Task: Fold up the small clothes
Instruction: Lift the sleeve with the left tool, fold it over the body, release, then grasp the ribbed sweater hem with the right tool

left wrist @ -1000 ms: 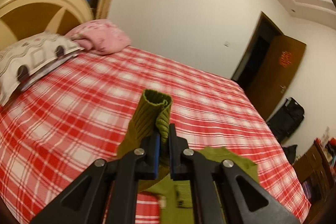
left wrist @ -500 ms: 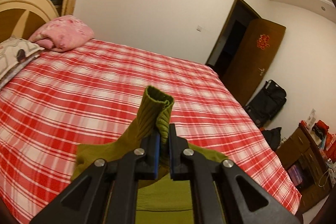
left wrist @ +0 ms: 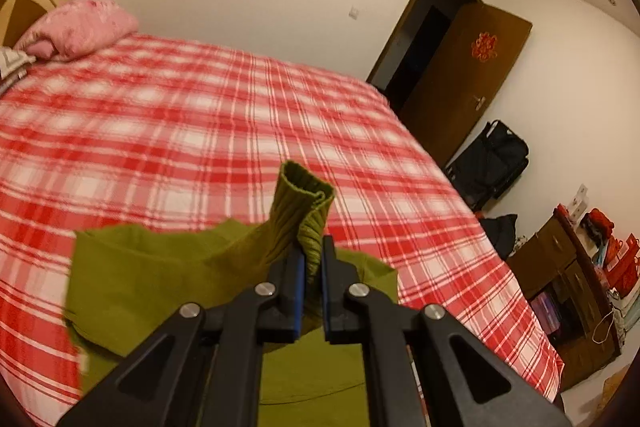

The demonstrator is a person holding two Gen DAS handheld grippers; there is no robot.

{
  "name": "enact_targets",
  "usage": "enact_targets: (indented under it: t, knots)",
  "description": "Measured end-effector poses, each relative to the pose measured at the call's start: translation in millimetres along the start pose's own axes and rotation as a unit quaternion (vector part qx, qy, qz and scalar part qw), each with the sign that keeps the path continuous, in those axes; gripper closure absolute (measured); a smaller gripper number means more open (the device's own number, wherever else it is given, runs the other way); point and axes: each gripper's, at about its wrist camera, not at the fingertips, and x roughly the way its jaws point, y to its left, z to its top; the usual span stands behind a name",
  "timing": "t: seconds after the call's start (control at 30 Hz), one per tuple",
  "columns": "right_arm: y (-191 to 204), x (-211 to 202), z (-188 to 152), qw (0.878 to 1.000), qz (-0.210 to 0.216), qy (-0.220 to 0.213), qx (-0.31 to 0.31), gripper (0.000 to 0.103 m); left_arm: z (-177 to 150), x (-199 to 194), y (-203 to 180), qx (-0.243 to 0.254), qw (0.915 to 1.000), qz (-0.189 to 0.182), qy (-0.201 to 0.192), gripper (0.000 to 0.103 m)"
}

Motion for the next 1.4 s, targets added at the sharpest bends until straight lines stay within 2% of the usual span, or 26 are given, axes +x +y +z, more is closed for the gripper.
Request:
enact_targets:
  t: [0.1,0.17,0.3,0.37,0.43,0.5,0.6,0.67,0.73,0.83,1.0,1.07,1.1,1.2,1.27,1.3,1.37,1.4]
  knots:
    - [2,1,-3,1.0,-0.005,-0.002,-0.007,0.031,-15,17,-10,0.008,0.9999,0.004,0.014,0.091]
    - [1,2,-3,1.0,-0.004,-0.004,-0.007,0.031,-28,24,-15,0.021,0.9993,-0.001,0.031,0.083]
    - [-1,2,-5,1.0,-0.002,-0.007,-0.006,0.031,-46,11,-17,0.066,0.9972,0.0,0.034,0.045]
    - [0,2,-5,1.0,-0.002,-0.008,-0.009,0.03,-54,-1,-10,0.092,0.9956,0.002,0.022,0.04]
    - [-2,1,-5,1.0,0.001,-0.007,-0.008,0.03,-64,-17,9,0.129,0.9908,0.04,0.008,0.033]
    - [-6,-1,-2,1.0,0.003,-0.002,-0.004,0.03,-73,-28,38,0.148,0.9852,0.086,-0.003,0.033]
    - [-17,-10,5,1.0,0.004,-0.002,0.016,0.03,-85,-42,89,0.148,0.9776,0.15,-0.002,0.032]
    - [-29,-18,14,0.999,0.001,-0.006,0.033,0.03,-88,-45,118,0.137,0.9758,0.171,0.002,0.032]
    - [-43,-23,29,0.999,0.002,-0.006,0.052,0.03,-92,-45,147,0.131,0.9694,0.208,0.008,0.026]
    - [-59,-18,58,0.998,0.008,0.002,0.065,0.031,-95,-30,174,0.134,0.9576,0.253,0.029,0.024]
    - [-84,17,117,0.995,-0.011,0.007,0.103,0.031,-89,1,196,0.101,0.9556,0.271,0.054,0.024]
    - [-90,41,135,0.993,-0.011,0.02,0.113,0.035,-85,11,197,0.106,0.9539,0.276,0.054,0.022]
    - [-94,56,143,0.992,-0.013,0.027,0.125,0.042,-83,13,201,0.096,0.955,0.275,0.054,0.02]
    - [-101,90,154,0.987,-0.005,0.053,0.152,0.048,-82,15,221,0.057,0.9617,0.261,0.062,0.011]
    - [-102,106,157,0.986,-0.006,0.069,0.154,0.048,-87,13,232,0.03,0.9675,0.243,0.064,0.009]
    - [-102,115,158,0.985,-0.009,0.076,0.157,0.053,-88,11,235,0.021,0.97,0.235,0.06,0.009]
    - [-103,128,159,0.984,-0.012,0.086,0.157,0.069,-90,8,236,0.014,0.9714,0.231,0.054,0.008]
    - [-101,132,159,0.985,-0.017,0.088,0.151,0.08,-90,9,235,0.015,0.9715,0.231,0.053,0.008]
